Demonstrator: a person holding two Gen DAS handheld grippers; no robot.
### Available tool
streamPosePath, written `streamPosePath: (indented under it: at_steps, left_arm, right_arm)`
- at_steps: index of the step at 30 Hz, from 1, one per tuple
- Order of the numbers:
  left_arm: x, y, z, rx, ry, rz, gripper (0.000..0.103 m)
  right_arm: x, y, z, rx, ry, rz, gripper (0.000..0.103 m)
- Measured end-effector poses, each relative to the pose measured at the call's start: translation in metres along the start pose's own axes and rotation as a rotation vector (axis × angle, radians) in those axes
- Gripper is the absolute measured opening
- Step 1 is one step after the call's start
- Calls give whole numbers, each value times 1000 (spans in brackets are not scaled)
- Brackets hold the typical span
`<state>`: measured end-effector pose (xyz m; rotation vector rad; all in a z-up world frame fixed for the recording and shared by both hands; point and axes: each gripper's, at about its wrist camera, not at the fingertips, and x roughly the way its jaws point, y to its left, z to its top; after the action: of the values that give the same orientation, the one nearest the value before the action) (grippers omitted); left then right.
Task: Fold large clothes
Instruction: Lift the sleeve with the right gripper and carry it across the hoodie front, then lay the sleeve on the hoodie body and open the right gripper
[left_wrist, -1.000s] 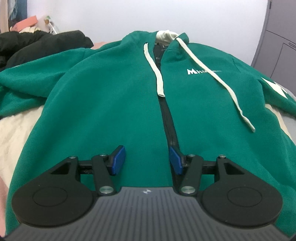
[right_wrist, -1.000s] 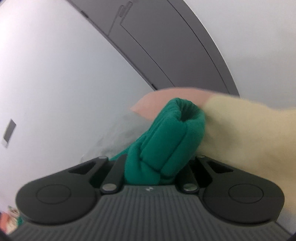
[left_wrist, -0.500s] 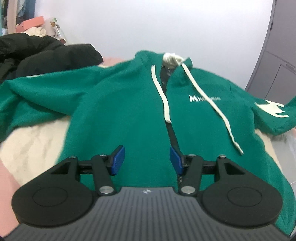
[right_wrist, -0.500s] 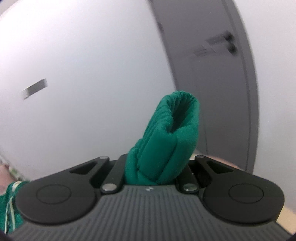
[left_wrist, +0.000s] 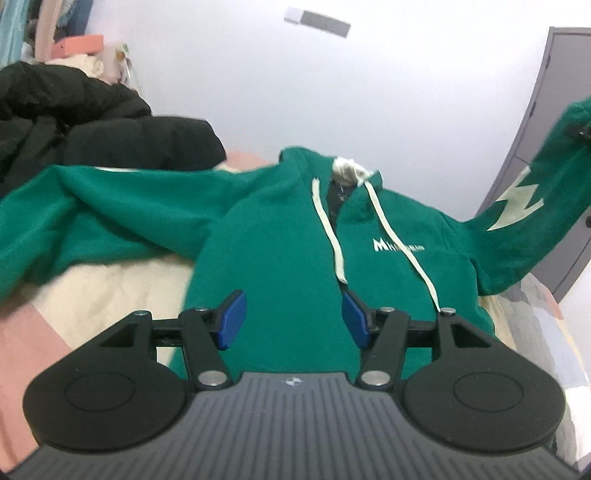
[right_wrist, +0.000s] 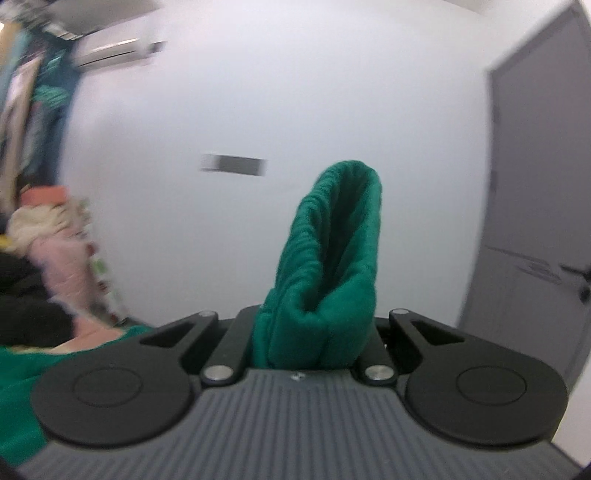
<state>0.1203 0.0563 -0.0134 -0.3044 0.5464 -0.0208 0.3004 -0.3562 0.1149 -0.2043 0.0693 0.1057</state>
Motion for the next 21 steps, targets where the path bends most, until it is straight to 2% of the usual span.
streamPosePath:
  at_steps: [4, 9, 15, 21]
  left_arm:
    - [-13, 21, 3, -55, -9, -10, 64]
    - [-25, 52, 12, -152, -24, -25, 64]
    - [-28, 81, 21, -210, -47, -5, 65]
    - [-28, 97, 19, -242, -37, -15, 65]
  right_arm:
    - [1, 62, 2, -98, 33, 98, 13]
    - [-6, 144, -16, -231, 105, 228, 13]
    - [-19, 239, -60, -396, 189, 414, 13]
    - [-18, 296, -108, -450, 350, 530, 15]
